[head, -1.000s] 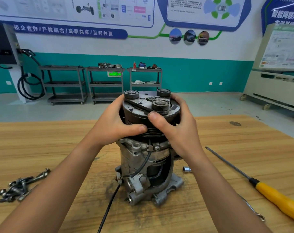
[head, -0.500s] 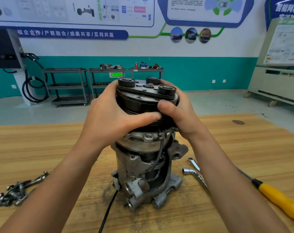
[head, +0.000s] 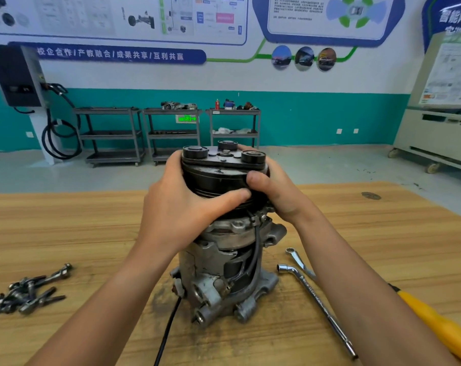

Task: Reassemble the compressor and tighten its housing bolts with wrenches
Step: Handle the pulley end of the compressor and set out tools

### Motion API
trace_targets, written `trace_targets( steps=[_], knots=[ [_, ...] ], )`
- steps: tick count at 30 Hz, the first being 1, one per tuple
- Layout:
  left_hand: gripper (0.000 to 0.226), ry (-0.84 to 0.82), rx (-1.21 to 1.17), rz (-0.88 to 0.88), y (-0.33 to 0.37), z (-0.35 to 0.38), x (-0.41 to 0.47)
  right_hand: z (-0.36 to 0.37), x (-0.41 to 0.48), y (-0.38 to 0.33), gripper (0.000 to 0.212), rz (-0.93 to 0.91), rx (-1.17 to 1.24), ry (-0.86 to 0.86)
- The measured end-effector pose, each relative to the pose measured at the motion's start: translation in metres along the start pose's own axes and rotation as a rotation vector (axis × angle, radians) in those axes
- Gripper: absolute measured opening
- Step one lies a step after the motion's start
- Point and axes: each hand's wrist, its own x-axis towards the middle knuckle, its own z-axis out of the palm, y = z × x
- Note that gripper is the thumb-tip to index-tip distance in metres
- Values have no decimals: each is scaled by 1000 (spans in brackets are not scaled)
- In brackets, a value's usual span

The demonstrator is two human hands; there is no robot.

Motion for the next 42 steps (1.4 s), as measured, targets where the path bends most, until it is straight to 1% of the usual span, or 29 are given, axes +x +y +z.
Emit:
trace_targets(
  steps=[2, 4, 7, 9, 11, 12, 15, 17, 18, 19, 20, 21, 22, 23, 24, 25, 27, 28, 29, 30, 32, 34, 35, 36, 38, 39, 40, 41, 42],
  knots=[
    [85, 12, -4, 0, -2, 0, -2, 2, -2, 0, 132, 0, 7, 5],
    [87, 5, -33, 0, -5, -1, -5, 4, -5, -1, 126, -3, 6, 20],
    [87, -32, -131, 3, -9, -4, -5, 8, -10, -6, 112, -9, -28, 58],
    [78, -110, -208, 14, -13, -8, -2, 10, -16, -8, 97, -10, -42, 118],
    [67, -212, -277, 41, -17, -12, 5, 17, -24, -12, 83, -21, -97, 215],
    [65, -263, -299, 50, -21, -15, 9, 23, -28, -14, 83, -19, -145, 282],
    [64, -452, -307, 42, -32, -24, 26, 47, -41, -21, 106, 26, -386, 486],
    [63, -568, -291, 0, -37, -30, 35, 53, -46, -26, 114, 81, -501, 509],
    [64, -599, -291, -16, -39, -33, 36, 52, -47, -28, 116, 105, -524, 493],
    [70, -607, -302, -22, -40, -34, 35, 50, -48, -31, 116, 117, -526, 464],
    [80, -596, -319, -24, -41, -35, 32, 47, -49, -33, 115, 114, -510, 432],
    [84, -583, -338, -24, -42, -34, 28, 45, -50, -34, 112, 102, -471, 409],
    [84, -577, -356, -25, -42, -32, 23, 43, -50, -34, 108, 87, -409, 395],
    [79, -574, -361, -26, -42, -30, 18, 43, -50, -32, 103, 74, -339, 387],
    [68, -568, -361, -36, -41, -29, 16, 44, -49, -29, 99, 65, -282, 384],
    [54, -562, -362, -45, -40, -29, 14, 46, -48, -24, 100, 60, -257, 391],
    [32, -538, -363, -54, -37, -29, 12, 49, -44, -16, 111, 43, -279, 427],
    [30, -517, -356, -55, -34, -29, 9, 48, -42, -15, 113, 31, -291, 440],
    [33, -484, -339, -53, -31, -28, 6, 46, -39, -14, 114, 25, -279, 433],
    [35, -429, -309, -56, -26, -27, 0, 43, -36, -13, 114, 28, -248, 402],
    [31, -296, -171, -23, -23, -27, -11, 34, -29, -13, 117, 43, -218, 311],
    [26, -219, -22, 54, -21, -33, -21, 23, -23, -13, 133, 80, -269, 250],
    [31, -195, 1, 58, -23, -39, -24, 16, -22, -12, 136, 102, -303, 233],
    [45, -166, -16, 32, -27, -46, -27, 10, -22, -12, 129, 125, -321, 235],
    [79, -115, -34, -53, -40, -57, -29, -2, -26, -11, 107, 170, -323, 283],
    [88, -119, -25, -105, -47, -59, -28, -5, -31, -9, 102, 191, -304, 317],
    [89, -155, -62, -180, -52, -56, -26, -6, -37, -9, 103, 197, -286, 345],
    [82, -207, -153, -267, -58, -51, -24, -1, -44, -10, 108, 190, -277, 340],
    [67, -259, -273, -347, -63, -44, -21, 7, -52, -12, 114, 182, -279, 311]
  ],
)
